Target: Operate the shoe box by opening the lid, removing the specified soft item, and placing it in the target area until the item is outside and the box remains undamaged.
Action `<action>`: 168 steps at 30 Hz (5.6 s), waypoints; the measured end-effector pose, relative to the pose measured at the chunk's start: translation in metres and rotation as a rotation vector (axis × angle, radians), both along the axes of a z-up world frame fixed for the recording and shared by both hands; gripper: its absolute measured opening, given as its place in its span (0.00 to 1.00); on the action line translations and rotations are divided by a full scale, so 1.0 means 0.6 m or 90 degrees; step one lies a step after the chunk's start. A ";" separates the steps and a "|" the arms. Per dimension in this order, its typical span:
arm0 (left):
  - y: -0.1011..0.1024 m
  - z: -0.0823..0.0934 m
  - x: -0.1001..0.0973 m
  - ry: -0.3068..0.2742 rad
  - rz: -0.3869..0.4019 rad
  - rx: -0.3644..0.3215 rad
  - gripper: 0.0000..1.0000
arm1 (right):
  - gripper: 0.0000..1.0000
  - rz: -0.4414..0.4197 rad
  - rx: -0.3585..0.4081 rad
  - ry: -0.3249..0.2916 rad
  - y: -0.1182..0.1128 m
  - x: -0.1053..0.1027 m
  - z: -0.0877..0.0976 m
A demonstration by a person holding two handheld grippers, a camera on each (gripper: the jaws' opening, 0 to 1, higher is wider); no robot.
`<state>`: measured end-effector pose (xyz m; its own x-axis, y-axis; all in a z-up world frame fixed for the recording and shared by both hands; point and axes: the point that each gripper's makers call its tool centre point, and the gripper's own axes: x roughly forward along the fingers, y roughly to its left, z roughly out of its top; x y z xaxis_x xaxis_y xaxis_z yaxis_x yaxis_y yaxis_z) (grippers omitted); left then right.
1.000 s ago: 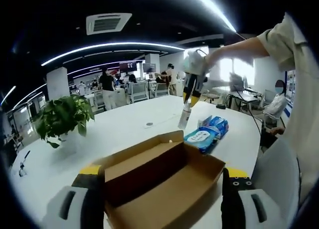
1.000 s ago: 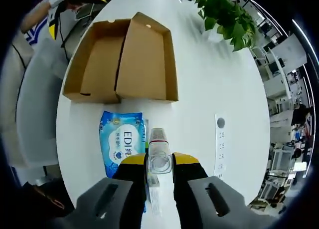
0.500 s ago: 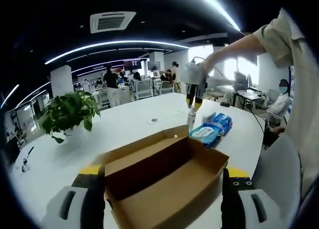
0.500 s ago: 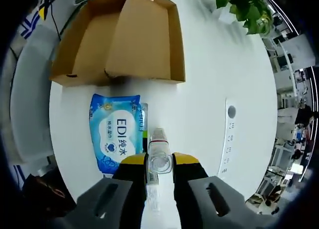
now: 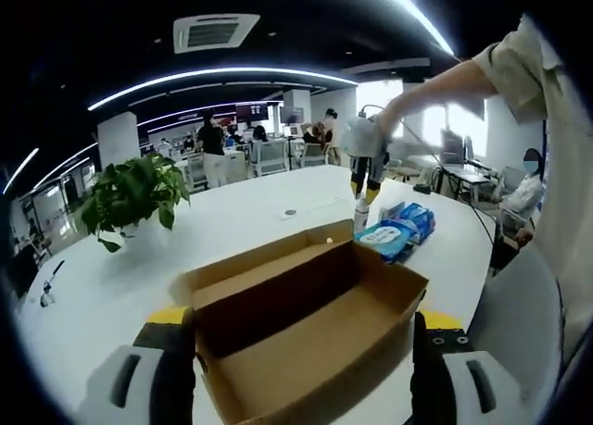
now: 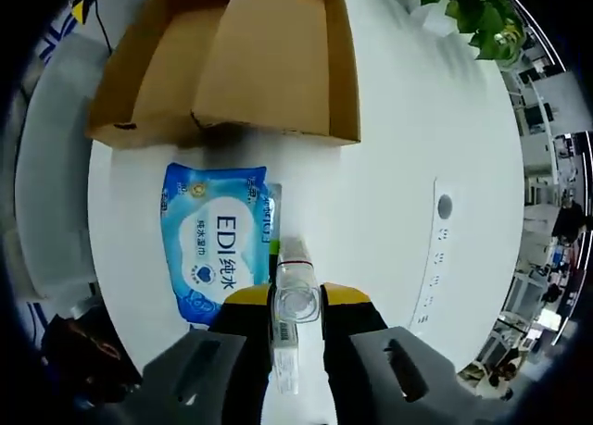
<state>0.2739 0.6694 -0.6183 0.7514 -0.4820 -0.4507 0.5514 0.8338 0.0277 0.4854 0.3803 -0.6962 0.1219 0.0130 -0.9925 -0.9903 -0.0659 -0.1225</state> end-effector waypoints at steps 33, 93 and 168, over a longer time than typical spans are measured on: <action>0.085 -0.040 0.000 0.038 0.117 0.032 0.69 | 0.28 -0.100 0.168 -0.059 0.079 0.017 0.058; 0.176 -0.147 -0.016 0.220 0.296 -0.004 0.03 | 0.06 -0.657 0.359 -0.004 0.196 0.041 -0.088; 0.167 -0.146 -0.016 0.222 0.254 0.024 0.04 | 0.00 -0.638 0.608 -0.104 0.187 -0.021 0.136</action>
